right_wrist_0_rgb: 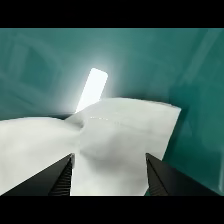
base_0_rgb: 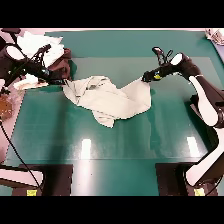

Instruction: Fold the shirts.

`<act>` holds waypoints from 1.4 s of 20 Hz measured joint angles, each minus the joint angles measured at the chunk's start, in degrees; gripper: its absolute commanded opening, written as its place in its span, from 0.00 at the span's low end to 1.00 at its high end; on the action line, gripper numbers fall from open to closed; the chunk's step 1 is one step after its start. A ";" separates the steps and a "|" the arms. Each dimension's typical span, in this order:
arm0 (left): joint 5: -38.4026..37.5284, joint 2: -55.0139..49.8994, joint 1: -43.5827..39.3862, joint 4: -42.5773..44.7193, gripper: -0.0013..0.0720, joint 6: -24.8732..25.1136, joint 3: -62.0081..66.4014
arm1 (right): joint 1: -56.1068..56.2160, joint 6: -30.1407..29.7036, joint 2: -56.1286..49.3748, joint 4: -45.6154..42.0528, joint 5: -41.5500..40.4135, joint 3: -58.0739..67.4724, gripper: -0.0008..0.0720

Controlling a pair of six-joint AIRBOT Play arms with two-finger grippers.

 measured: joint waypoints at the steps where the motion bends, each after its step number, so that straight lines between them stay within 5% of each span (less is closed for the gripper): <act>1: 0.00 0.00 -0.22 0.15 0.06 0.00 0.00 | 0.22 0.00 -0.72 -0.13 0.22 0.35 0.73; 2: 0.09 0.00 -0.35 0.28 0.06 -0.02 0.00 | 0.52 0.00 -1.36 -0.11 0.55 0.57 0.71; 6: 0.15 0.00 -0.74 0.37 0.06 -1.03 0.00 | 2.25 -0.07 -3.30 0.28 1.25 1.07 0.08; 7: 0.15 0.00 -0.74 0.37 0.06 -1.42 0.00 | 2.86 0.04 -3.56 0.37 1.79 1.07 0.04; 17: -3.43 3.50 -0.83 -3.15 0.06 -5.86 0.00 | 1.99 5.42 8.00 -0.61 10.32 1.07 0.03; 21: -4.81 8.39 -0.79 -3.89 0.05 -11.65 0.66 | -2.56 12.76 18.03 -0.11 13.07 1.09 0.03; 28: -1.60 2.97 1.86 -11.54 0.05 -25.51 15.08 | -7.85 27.19 28.00 0.13 2.19 5.03 0.03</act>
